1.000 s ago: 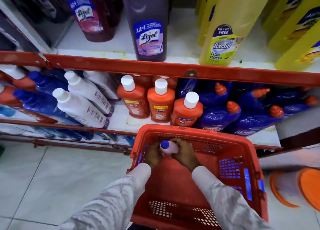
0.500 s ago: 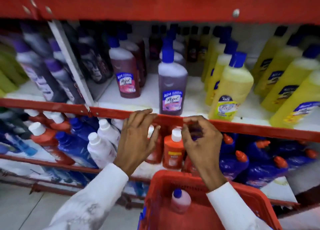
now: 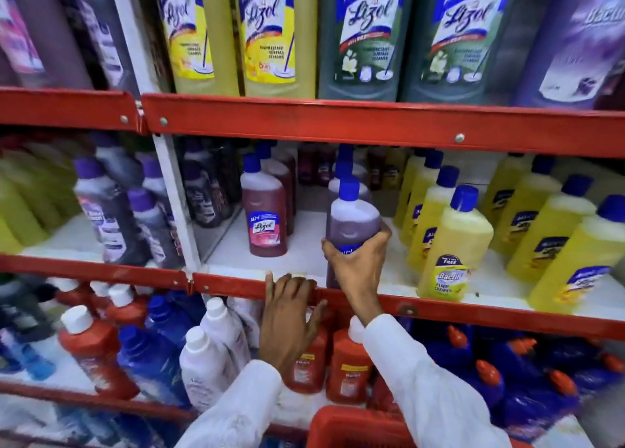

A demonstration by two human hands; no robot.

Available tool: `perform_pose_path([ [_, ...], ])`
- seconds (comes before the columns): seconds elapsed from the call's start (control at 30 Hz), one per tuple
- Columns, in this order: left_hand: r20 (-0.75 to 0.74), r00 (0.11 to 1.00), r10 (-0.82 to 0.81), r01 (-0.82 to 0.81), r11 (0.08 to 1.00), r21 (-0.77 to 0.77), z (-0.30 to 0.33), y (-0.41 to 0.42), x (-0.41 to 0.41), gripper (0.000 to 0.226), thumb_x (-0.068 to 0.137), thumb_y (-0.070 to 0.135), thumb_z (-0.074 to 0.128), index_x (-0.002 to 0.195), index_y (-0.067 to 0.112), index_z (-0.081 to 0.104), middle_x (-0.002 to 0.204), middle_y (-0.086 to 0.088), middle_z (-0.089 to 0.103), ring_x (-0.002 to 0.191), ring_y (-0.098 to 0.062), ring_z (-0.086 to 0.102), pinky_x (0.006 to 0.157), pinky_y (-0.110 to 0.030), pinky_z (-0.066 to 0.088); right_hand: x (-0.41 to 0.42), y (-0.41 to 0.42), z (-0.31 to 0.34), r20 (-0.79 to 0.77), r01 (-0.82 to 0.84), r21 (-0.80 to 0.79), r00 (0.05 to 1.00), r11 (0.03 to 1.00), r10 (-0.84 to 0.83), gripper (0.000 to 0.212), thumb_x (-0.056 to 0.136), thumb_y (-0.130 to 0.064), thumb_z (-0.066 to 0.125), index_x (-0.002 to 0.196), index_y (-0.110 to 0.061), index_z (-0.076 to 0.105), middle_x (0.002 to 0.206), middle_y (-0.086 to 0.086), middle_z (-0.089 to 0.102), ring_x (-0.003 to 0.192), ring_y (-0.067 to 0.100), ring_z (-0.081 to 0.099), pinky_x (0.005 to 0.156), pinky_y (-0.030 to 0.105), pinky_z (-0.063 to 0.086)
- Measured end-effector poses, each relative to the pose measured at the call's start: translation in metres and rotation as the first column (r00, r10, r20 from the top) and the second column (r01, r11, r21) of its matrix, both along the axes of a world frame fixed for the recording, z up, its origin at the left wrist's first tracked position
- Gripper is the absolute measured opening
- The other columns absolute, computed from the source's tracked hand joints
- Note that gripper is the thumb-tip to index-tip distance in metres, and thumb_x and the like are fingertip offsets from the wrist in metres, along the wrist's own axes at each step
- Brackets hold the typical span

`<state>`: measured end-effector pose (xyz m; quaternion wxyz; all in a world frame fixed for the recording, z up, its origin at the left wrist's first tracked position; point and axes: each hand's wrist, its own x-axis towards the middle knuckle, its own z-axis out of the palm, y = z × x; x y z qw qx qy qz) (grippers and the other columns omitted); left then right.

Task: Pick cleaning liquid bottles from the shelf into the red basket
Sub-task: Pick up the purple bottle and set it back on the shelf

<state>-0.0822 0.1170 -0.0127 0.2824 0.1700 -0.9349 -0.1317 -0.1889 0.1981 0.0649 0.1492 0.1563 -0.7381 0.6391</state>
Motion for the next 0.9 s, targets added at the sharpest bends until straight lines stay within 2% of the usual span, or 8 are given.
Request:
perform_pose_path([
  [0.17,-0.045,0.999,-0.029,0.033,0.997,0.075,-0.001,-0.004,-0.003,0.03,0.09,0.045,0.054,0.115,0.028,0.06,0.113,0.005,0.064,0.116,-0.019,0.052,0.122,-0.051,0.011,0.0,0.017,0.014,0.02,-0.061,-0.133,0.998,0.989,0.064,0.093,0.05,-0.038,0.084,0.127,-0.01,0.039,0.119,0.012,0.059,0.103,0.03,0.062,0.07,0.02,0.05],
  [0.23,-0.079,0.996,-0.035,0.043,0.994,0.097,-0.002,-0.005,-0.003,0.027,0.09,0.043,0.056,0.113,0.03,0.062,0.112,0.006,0.066,0.114,-0.017,0.052,0.121,-0.052,0.013,0.0,0.031,0.03,-0.008,-0.207,-0.282,0.977,0.937,0.213,0.086,0.045,-0.031,0.081,0.121,-0.011,0.047,0.106,0.01,0.063,0.088,0.023,0.064,0.064,0.019,0.052],
  [0.33,-0.109,0.993,-0.042,0.053,0.993,0.109,-0.004,-0.006,-0.004,0.022,0.091,0.042,0.055,0.108,0.03,0.063,0.108,0.007,0.067,0.111,-0.016,0.054,0.119,-0.054,0.017,-0.005,0.055,0.046,-0.101,-0.586,-0.516,0.766,0.625,0.635,0.071,0.033,-0.015,0.075,0.104,-0.011,0.068,0.087,0.006,0.069,0.075,0.023,0.063,0.067,0.033,0.053],
  [0.47,-0.111,0.993,-0.049,0.062,0.991,0.117,-0.008,-0.009,-0.008,0.029,0.086,0.044,0.046,0.102,0.03,0.066,0.105,0.008,0.069,0.108,-0.018,0.058,0.12,-0.052,0.016,0.001,0.072,0.057,-0.194,-0.718,-0.696,0.232,0.033,0.953,0.078,0.031,-0.021,0.08,0.104,0.001,0.063,0.09,0.016,0.068,0.079,0.032,0.067,0.076,0.037,0.057],
  [0.63,-0.106,0.992,-0.062,0.074,0.991,0.111,-0.012,-0.012,-0.009,0.04,0.084,0.042,0.042,0.111,0.028,0.067,0.115,0.004,0.071,0.114,-0.02,0.059,0.121,-0.052,0.015,0.017,0.076,0.071,-0.278,-0.648,-0.731,-0.003,-0.214,0.961,0.076,0.03,-0.019,0.057,0.104,-0.006,0.044,0.086,0.009,0.038,0.077,0.028,0.033,0.071,0.041,0.032],
  [0.77,-0.077,0.996,-0.052,0.059,0.994,0.09,-0.01,-0.011,-0.008,0.04,0.085,0.044,0.04,0.111,0.03,0.066,0.116,0.005,0.07,0.115,-0.019,0.058,0.121,-0.052,0.016,0.023,0.086,0.073,-0.276,-0.663,-0.726,0.034,-0.185,0.961,0.079,0.035,-0.019,0.063,0.11,-0.003,0.048,0.089,0.013,0.048,0.079,0.031,0.043,0.074,0.041,0.037],
  [0.8,-0.071,0.996,-0.046,0.051,0.996,0.076,-0.01,-0.011,-0.008,0.04,0.085,0.044,0.04,0.111,0.03,0.067,0.116,0.004,0.07,0.114,-0.02,0.058,0.12,-0.052,0.018,0.024,0.088,0.073,-0.232,-0.691,-0.72,0.157,-0.061,0.96,0.078,0.034,-0.018,0.068,0.11,-0.003,0.055,0.089,0.014,0.056,0.077,0.032,0.051,0.074,0.04,0.043],
  [0.9,-0.063,0.998,-0.017,0.019,0.999,0.033,-0.009,-0.01,-0.009,0.038,0.086,0.045,0.043,0.11,0.028,0.067,0.116,0.002,0.071,0.111,-0.023,0.06,0.117,-0.054,0.025,0.035,0.087,0.079,0.0,-0.565,-0.466,0.77,0.681,0.638,0.069,0.034,-0.016,0.079,0.101,-0.014,0.065,0.082,0.002,0.068,0.068,0.02,0.062,0.063,0.033,0.051],
])
